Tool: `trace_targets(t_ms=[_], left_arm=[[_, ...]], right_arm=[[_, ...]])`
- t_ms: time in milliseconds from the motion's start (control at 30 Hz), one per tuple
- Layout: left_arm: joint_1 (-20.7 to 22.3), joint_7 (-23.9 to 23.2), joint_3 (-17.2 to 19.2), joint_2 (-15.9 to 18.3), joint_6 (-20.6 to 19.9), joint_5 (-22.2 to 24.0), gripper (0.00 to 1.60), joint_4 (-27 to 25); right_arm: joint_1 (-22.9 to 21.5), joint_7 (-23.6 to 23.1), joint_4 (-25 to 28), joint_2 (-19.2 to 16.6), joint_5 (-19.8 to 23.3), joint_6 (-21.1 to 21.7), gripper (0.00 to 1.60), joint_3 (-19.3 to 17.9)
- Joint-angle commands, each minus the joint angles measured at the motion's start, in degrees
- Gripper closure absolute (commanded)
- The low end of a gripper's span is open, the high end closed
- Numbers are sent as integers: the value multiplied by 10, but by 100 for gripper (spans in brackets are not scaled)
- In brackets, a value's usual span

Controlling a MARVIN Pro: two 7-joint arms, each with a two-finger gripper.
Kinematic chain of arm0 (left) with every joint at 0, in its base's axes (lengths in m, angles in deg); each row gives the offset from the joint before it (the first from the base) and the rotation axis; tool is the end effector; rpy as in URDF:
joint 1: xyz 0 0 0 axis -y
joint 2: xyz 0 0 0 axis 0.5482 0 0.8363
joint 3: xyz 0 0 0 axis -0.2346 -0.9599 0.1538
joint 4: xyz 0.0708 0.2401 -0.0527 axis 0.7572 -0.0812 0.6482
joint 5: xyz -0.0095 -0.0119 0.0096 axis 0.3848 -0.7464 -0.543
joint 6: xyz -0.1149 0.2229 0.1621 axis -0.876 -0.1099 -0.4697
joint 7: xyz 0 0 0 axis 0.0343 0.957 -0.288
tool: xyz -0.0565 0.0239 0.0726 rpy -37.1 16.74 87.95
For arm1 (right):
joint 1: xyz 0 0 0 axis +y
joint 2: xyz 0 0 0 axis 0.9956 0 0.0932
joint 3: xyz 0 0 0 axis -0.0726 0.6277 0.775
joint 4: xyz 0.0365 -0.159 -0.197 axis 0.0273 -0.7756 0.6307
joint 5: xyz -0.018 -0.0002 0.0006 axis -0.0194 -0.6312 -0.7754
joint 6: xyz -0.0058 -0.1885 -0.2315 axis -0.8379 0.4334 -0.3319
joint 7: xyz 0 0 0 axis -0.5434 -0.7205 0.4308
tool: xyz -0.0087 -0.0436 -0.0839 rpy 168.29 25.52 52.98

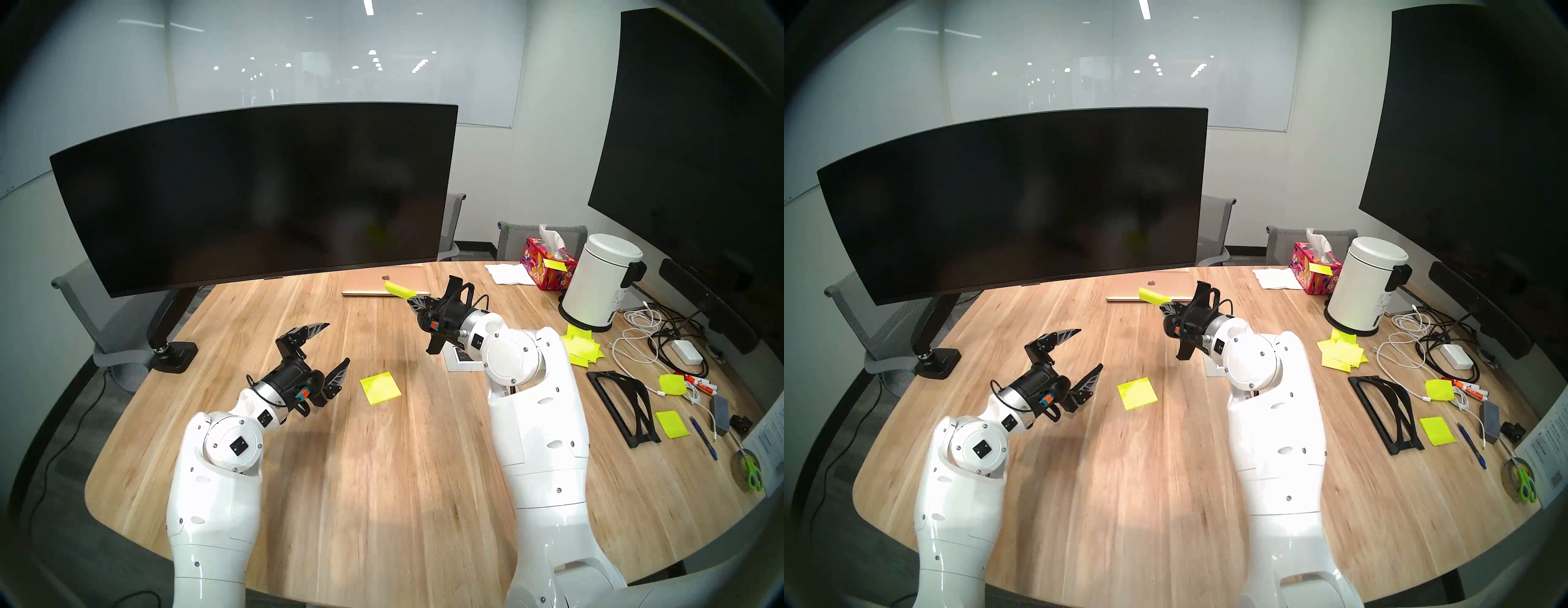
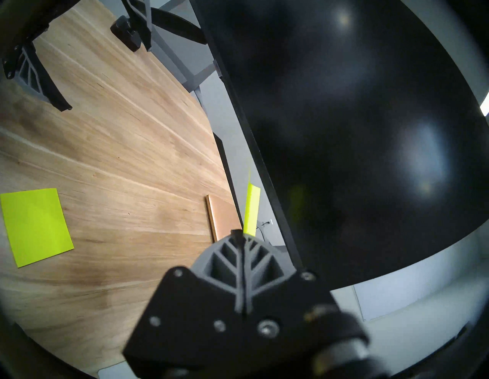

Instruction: Peel one sticky note off the pad and stick it onto the monitor, then press it flat

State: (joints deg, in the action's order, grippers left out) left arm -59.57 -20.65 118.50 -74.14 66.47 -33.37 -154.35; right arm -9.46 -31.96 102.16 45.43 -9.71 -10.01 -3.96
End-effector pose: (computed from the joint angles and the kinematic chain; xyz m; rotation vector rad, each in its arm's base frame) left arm 0.3795 0.0133 -0.2506 -1.3918 1.4279 -1.9346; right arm 0.4446 0.0838 -0.1611 1.3295 1.6576 1.7274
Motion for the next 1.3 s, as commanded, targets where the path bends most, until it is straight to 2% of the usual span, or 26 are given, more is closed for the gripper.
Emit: trace_targets(t_ms=[0,133,533,633,800,1200,1267], left_arm=[[4,5,1,-2,2,2,0,-10],[4,5,1,-2,2,2,0,-9],[4,4,2,-3,3,2,0,-8],[5,4,2,-3,3,2,0,-8],[4,4,2,-3,3,2,0,-8],[4,4,3,-4,3,1,0,-10],[4,4,3,-4,3,1,0,-10]], right_arm=[[-16,67,11,7,-43,17,160,22],[-41,97,-18,19,-71,34,160,32],[-108,138,-106,58,-126,77,160,69],[-124,170,-136,65,-154,91,160,85],[-127,216,-148,72,-183,106,160,98],[-101,325,-148,55,-256,138,160,116],[-98,323,-145,54,-258,140,160,116]])
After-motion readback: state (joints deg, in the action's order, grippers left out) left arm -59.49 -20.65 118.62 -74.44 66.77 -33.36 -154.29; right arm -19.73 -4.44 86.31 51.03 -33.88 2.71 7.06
